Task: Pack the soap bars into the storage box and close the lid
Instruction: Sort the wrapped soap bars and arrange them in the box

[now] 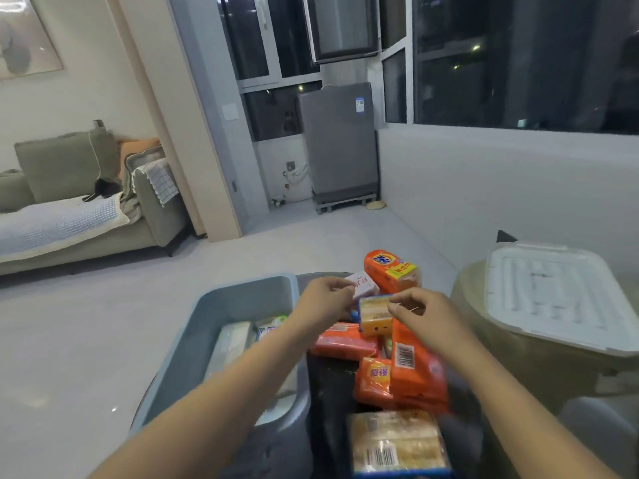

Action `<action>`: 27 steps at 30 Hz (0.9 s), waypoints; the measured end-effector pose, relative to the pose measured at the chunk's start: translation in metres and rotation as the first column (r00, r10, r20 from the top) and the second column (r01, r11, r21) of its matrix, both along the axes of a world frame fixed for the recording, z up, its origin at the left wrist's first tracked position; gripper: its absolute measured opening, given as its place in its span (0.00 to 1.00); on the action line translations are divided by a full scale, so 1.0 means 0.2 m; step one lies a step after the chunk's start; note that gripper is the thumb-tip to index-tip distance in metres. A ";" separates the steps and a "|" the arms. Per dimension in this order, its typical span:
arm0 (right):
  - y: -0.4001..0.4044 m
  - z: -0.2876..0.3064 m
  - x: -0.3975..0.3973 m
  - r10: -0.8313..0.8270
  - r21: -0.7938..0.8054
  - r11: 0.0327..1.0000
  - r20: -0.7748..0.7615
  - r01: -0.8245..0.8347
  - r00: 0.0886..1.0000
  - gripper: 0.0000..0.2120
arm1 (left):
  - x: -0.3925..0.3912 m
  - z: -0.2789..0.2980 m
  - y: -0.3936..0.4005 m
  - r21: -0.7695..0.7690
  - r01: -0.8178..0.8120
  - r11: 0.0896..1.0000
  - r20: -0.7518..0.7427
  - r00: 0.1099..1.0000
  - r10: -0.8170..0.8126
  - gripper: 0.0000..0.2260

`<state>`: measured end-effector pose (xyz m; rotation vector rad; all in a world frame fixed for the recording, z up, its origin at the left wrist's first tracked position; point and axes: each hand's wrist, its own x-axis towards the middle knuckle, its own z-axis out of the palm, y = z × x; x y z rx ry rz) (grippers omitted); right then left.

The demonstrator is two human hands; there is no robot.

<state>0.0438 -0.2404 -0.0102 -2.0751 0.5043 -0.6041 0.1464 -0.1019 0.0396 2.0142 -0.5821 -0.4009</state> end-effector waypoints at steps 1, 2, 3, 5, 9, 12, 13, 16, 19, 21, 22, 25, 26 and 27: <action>-0.02 -0.02 0.01 -0.017 -0.003 1.000 -0.019 0.017 1.000 0.03 | 0.03 0.00 -0.04 0.035 -0.007 0.999 0.016 1.000 0.006 0.13; -0.03 -0.04 0.02 -0.044 -0.025 0.999 -0.043 0.043 0.998 0.04 | 0.07 -0.01 -0.07 0.069 -0.022 0.997 0.029 0.999 0.020 0.13; -0.04 -0.06 0.03 -0.078 -0.076 0.994 -0.073 0.072 0.994 0.06 | 0.10 -0.02 -0.11 0.097 -0.037 0.995 0.039 0.999 0.034 0.13; -0.05 -0.09 0.04 -0.148 -0.217 0.969 -0.130 0.117 0.980 0.12 | 0.17 -0.04 -0.18 0.154 -0.044 0.987 0.057 0.998 0.036 0.14; -0.08 -0.13 0.07 -0.178 -0.267 0.955 -0.180 0.126 0.967 0.18 | 0.31 -0.10 -0.29 0.290 -0.017 0.957 0.110 0.994 -0.016 0.17; -0.10 -0.18 0.07 -0.185 -0.230 0.965 -0.257 0.126 0.949 0.25 | 0.38 -0.12 -0.36 0.437 0.046 0.898 0.132 0.985 -0.115 0.22; -0.11 -0.19 0.07 -0.177 -0.193 0.973 -0.283 0.125 0.943 0.27 | 0.41 -0.12 -0.39 0.494 0.064 0.867 0.138 0.979 -0.151 0.24; -0.13 -0.20 0.07 -0.133 -0.085 0.990 -0.321 0.112 0.938 0.29 | 0.47 -0.13 -0.46 0.606 0.101 0.789 0.157 0.957 -0.242 0.27; -0.13 -0.20 0.07 -0.130 -0.069 0.991 -0.313 0.114 0.941 0.28 | 0.53 -0.16 -0.52 0.664 0.108 0.740 0.150 0.950 -0.273 0.28; -0.13 -0.21 0.07 -0.133 -0.099 0.989 -0.313 0.107 0.941 0.28 | 0.56 -0.19 -0.54 0.693 0.100 0.714 0.141 0.953 -0.269 0.27; -0.13 -0.21 0.07 -0.129 -0.110 0.989 -0.312 0.099 0.941 0.27 | 0.58 -0.21 -0.55 0.700 0.098 0.707 0.138 0.953 -0.268 0.27; -0.13 -0.22 0.07 -0.120 -0.110 0.990 -0.317 0.090 0.941 0.27 | 0.61 -0.25 -0.56 0.725 0.076 0.685 0.148 0.954 -0.262 0.26; -0.14 -0.22 0.07 -0.121 -0.107 0.990 -0.321 0.091 0.939 0.27 | 0.62 -0.26 -0.56 0.736 0.065 0.673 0.150 0.955 -0.256 0.27; -0.14 -0.22 0.07 -0.123 -0.104 0.990 -0.324 0.094 0.938 0.27 | 0.62 -0.26 -0.56 0.745 0.060 0.665 0.146 0.958 -0.249 0.27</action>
